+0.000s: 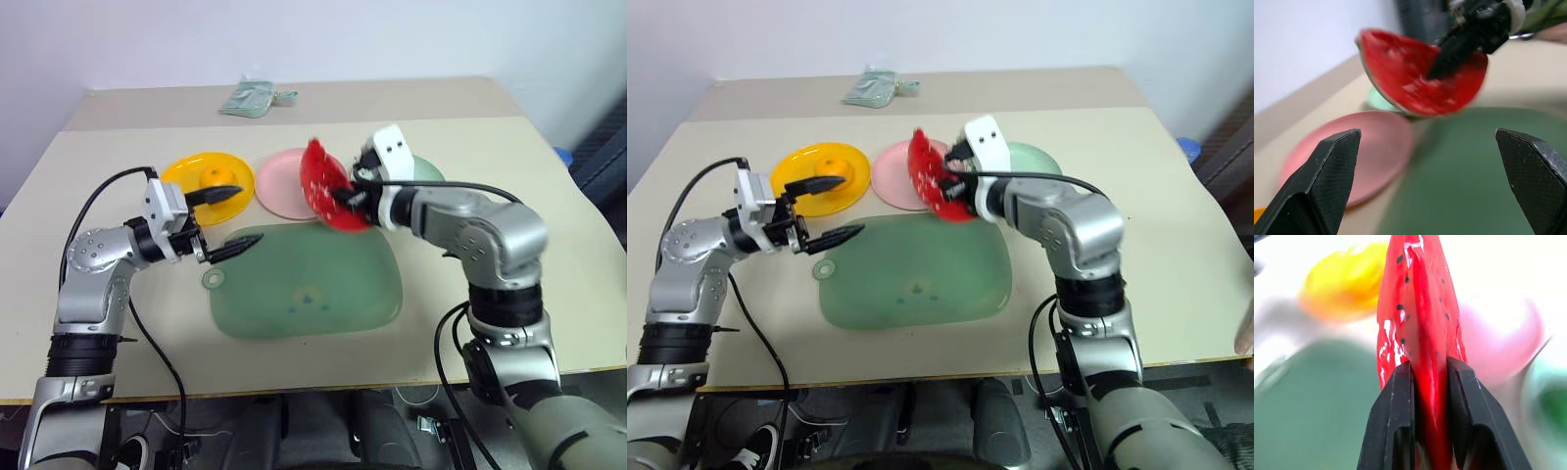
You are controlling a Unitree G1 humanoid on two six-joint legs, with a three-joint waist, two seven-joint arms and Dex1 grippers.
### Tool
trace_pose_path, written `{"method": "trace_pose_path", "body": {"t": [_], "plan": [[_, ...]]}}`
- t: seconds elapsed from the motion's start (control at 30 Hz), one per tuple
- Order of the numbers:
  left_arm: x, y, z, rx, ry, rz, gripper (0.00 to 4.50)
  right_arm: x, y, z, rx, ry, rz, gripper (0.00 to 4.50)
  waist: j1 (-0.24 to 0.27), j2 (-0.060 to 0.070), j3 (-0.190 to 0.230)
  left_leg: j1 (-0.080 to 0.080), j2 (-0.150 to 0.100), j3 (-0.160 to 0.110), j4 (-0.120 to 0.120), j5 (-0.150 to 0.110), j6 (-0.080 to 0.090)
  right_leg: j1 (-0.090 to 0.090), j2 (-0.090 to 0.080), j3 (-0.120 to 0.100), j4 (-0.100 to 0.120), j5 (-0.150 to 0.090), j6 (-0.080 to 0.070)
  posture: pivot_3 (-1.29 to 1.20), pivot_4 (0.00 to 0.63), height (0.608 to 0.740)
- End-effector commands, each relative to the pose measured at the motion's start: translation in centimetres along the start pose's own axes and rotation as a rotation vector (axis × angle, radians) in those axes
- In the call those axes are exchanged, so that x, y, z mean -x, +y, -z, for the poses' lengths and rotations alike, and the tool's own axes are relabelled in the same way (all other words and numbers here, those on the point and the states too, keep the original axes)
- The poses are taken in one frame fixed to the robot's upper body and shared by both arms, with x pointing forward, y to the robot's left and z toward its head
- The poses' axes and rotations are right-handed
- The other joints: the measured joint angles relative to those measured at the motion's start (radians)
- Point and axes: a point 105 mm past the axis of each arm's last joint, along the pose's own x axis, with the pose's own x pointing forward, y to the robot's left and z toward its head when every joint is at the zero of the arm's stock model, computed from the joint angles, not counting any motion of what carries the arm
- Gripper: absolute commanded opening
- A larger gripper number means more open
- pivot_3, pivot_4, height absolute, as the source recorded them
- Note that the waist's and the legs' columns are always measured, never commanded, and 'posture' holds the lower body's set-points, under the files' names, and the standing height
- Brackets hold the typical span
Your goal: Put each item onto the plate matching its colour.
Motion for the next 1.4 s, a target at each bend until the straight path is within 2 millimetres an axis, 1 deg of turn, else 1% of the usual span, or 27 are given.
{"method": "trace_pose_path", "body": {"t": [0.03,0.07,0.1,0.23,0.3,0.33,0.4,0.43,0.57,0.63,0.7,0.73,0.77,0.8,0.83,0.9,0.93,1.0,1.03,1.07,1.1,1.13,1.17,1.23,1.3,1.37,1.4], "plan": [[0.4,0.9,0.1,-0.030,0.021,-0.071,4.50,-2.0,1.2,-1.0,0.133,-0.079,-0.029,0.30,-0.002,0.000,0.000,0.000,0.000,0.000,0.000,0.000,0.000,0.000,0.000,0.000,0.000,0.000,0.000,0.00,0.150,0.740],[0.3,1.1,0.5,-0.021,0.042,-0.095,4.50,-2.7,1.4,-1.2,0.149,-0.094,-0.026,0.30,-0.003,0.000,0.000,0.000,0.000,0.000,0.000,0.000,0.000,0.000,0.000,0.000,-0.001,0.000,0.000,0.00,0.150,0.740],[0.2,1.2,0.4,-0.038,0.036,-0.110,4.50,-3.4,1.4,-1.2,0.120,-0.104,-0.033,0.30,-0.003,0.000,0.000,0.000,0.000,0.001,0.000,0.000,0.000,-0.001,0.000,0.001,-0.001,0.000,0.000,0.00,0.150,0.740],[0.1,1.5,1.0,0.000,0.071,-0.168,4.50,-5.9,0.5,0.0,0.086,-0.106,-0.017,0.30,-0.003,0.000,0.000,0.000,0.000,0.002,0.000,0.000,0.000,-0.003,0.000,0.003,0.001,0.000,0.000,0.00,0.150,0.740],[0.1,2.0,1.1,-0.070,0.086,-0.209,4.50,-6.5,0.6,0.7,0.079,-0.112,-0.047,0.30,0.000,0.000,0.000,0.000,0.000,0.002,0.000,0.000,0.000,-0.002,0.000,0.003,0.002,0.000,0.000,0.00,0.150,0.740],[0.0,2.0,0.8,-0.089,0.071,-0.209,4.50,-6.7,0.4,1.0,0.030,-0.110,-0.049,0.30,0.001,0.000,0.000,0.000,0.000,0.001,0.000,0.000,0.000,-0.002,0.000,0.003,0.001,0.000,0.000,0.00,0.150,0.740],[0.2,2.2,0.5,-0.091,0.049,-0.232,4.50,-6.5,1.2,0.7,0.031,-0.136,-0.123,1.32,0.000,0.000,0.000,0.000,0.000,0.002,0.000,0.000,0.000,-0.003,0.000,0.003,0.001,0.000,0.000,0.00,0.150,0.740],[0.2,2.2,0.4,-0.087,0.039,-0.232,4.50,-6.4,1.2,0.3,0.039,-0.153,-0.115,1.62,-0.001,0.000,0.000,-0.001,0.000,0.002,-0.001,0.000,0.000,-0.003,0.000,0.003,0.001,0.000,0.000,0.00,0.150,0.740],[0.4,2.1,0.6,-0.089,0.045,-0.227,4.50,-6.1,0.4,-1.3,0.068,-0.229,-0.053,3.50,-0.003,0.000,0.000,-0.001,0.000,0.002,-0.001,0.000,-0.001,-0.004,0.001,0.004,0.003,0.000,0.000,0.00,0.150,0.740],[0.3,2.0,0.8,-0.099,0.051,-0.213,4.50,-5.4,0.0,-2.9,0.106,-0.309,-0.028,3.50,-0.003,0.000,0.000,-0.001,0.000,0.002,-0.001,0.000,-0.001,-0.006,0.001,0.006,0.004,0.000,0.000,0.00,0.150,0.740],[0.3,2.2,0.9,-0.107,0.050,-0.221,4.50,-4.6,-0.4,-4.2,0.074,-0.370,-0.028,3.50,-0.002,0.000,0.000,-0.001,0.000,0.002,-0.001,0.000,-0.001,-0.006,0.001,0.007,0.004,0.000,0.000,0.00,0.150,0.740],[0.2,2.2,0.8,-0.108,0.041,-0.216,4.50,-3.9,-0.9,-5.1,0.124,-0.415,0.001,3.50,-0.002,0.000,0.000,-0.001,0.000,0.002,-0.001,0.000,-0.001,-0.006,0.001,0.007,0.004,0.000,0.000,0.00,0.150,0.740],[0.1,2.1,0.8,-0.115,0.038,-0.203,4.50,-3.2,-1.3,-5.9,0.108,-0.454,0.011,3.50,-0.002,0.000,0.000,-0.001,0.000,0.002,-0.001,0.000,-0.001,-0.006,0.001,0.007,0.004,0.000,0.000,0.00,0.150,0.740],[0.1,2.1,0.9,-0.119,0.037,-0.193,4.50,-2.8,-1.6,-6.3,0.098,-0.477,0.019,3.50,-0.002,0.000,0.000,-0.001,0.000,0.002,-0.001,0.000,-0.001,-0.006,0.001,0.007,0.004,0.000,0.000,0.00,0.150,0.740],[0.1,1.9,0.8,-0.120,0.033,-0.173,4.50,-1.7,-1.4,-6.7,0.100,-0.527,-0.007,3.50,-0.001,0.000,0.000,-0.001,0.000,0.002,-0.001,0.000,-0.001,-0.006,0.001,0.007,0.004,0.000,0.000,0.00,0.150,0.740],[0.1,1.7,0.8,-0.120,0.028,-0.152,4.50,-0.5,-1.1,-6.9,0.107,-0.575,-0.046,3.50,0.001,0.000,0.000,-0.001,0.000,0.003,-0.001,0.000,-0.001,-0.006,0.001,0.007,0.004,0.000,0.000,0.00,0.150,0.740],[0.1,1.3,0.6,-0.117,0.014,-0.113,4.50,0.2,-1.3,-6.3,0.042,-0.575,-0.086,3.50,0.000,0.000,0.000,-0.001,0.000,0.003,-0.001,0.000,-0.001,-0.006,0.001,0.007,0.004,0.000,0.000,0.00,0.150,0.740],[0.2,0.8,0.3,-0.112,-0.003,-0.067,4.50,1.1,-1.4,-5.6,-0.041,-0.566,-0.135,3.50,-0.001,0.000,0.000,-0.001,0.000,0.003,-0.001,0.000,-0.001,-0.006,0.001,0.007,0.003,0.000,0.000,0.00,0.150,0.740],[0.7,1.0,0.2,-0.078,-0.010,-0.051,4.50,2.1,-0.7,-5.3,-0.096,-0.578,-0.238,3.50,-0.001,0.000,0.000,-0.001,0.000,0.003,-0.001,0.000,-0.001,-0.006,0.001,0.007,0.004,0.000,0.000,0.00,0.150,0.740],[1.1,0.7,0.1,-0.051,-0.023,-0.020,4.50,4.2,-0.2,-4.4,-0.045,-0.569,-0.325,3.50,0.003,0.000,0.000,-0.001,0.000,0.003,-0.001,0.000,-0.001,-0.006,0.001,0.007,0.004,0.000,0.000,0.00,0.150,0.740],[1.5,0.5,0.0,-0.033,-0.033,0.005,4.50,5.7,0.3,-3.6,-0.005,-0.552,-0.393,3.50,0.004,0.000,0.000,-0.001,0.000,0.003,-0.001,0.000,0.000,-0.005,0.001,0.007,0.003,0.000,0.000,0.00,0.150,0.740],[1.7,0.3,0.1,0.029,-0.034,0.031,4.50,7.4,0.7,-1.9,0.099,-0.490,-0.425,3.50,0.007,0.000,0.000,-0.001,0.000,0.003,-0.001,0.000,0.000,-0.005,0.001,0.006,0.003,0.000,0.000,0.00,0.150,0.740],[1.9,0.4,0.2,0.072,-0.031,0.046,4.50,8.1,1.0,-0.8,0.171,-0.437,-0.438,3.50,0.013,0.000,0.000,-0.002,0.000,0.003,-0.001,0.000,0.000,-0.005,0.000,0.006,0.002,0.000,0.000,0.00,0.150,0.740],[1.6,-0.1,0.0,0.086,-0.020,0.094,4.50,10.4,1.5,1.1,0.183,-0.386,-0.489,3.50,0.010,0.000,0.000,-0.002,0.000,0.005,0.001,-0.001,0.002,-0.004,0.000,0.006,0.001,-0.001,0.001,0.00,0.150,0.740],[1.2,-0.3,-0.4,0.071,-0.027,0.107,4.50,11.6,1.8,1.8,0.188,-0.382,-0.502,3.50,-0.001,0.000,0.000,0.000,0.000,0.005,0.002,-0.001,0.002,-0.002,0.000,0.006,0.002,-0.001,0.001,0.00,0.150,0.740],[0.8,-0.3,-0.9,0.060,-0.040,0.099,4.50,12.0,1.7,2.1,0.242,-0.379,-0.477,3.50,-0.003,0.000,0.000,0.002,0.002,0.005,0.002,-0.001,0.002,0.000,0.002,0.007,0.002,-0.001,0.001,0.00,0.150,0.740],[0.7,-0.4,-1.2,0.060,-0.047,0.094,4.50,12.1,1.9,2.8,0.249,-0.351,-0.488,3.50,-0.003,0.000,0.000,0.002,0.002,0.005,0.002,-0.001,0.002,0.001,0.003,0.007,0.002,-0.001,0.001,0.00,0.150,0.740]]}}
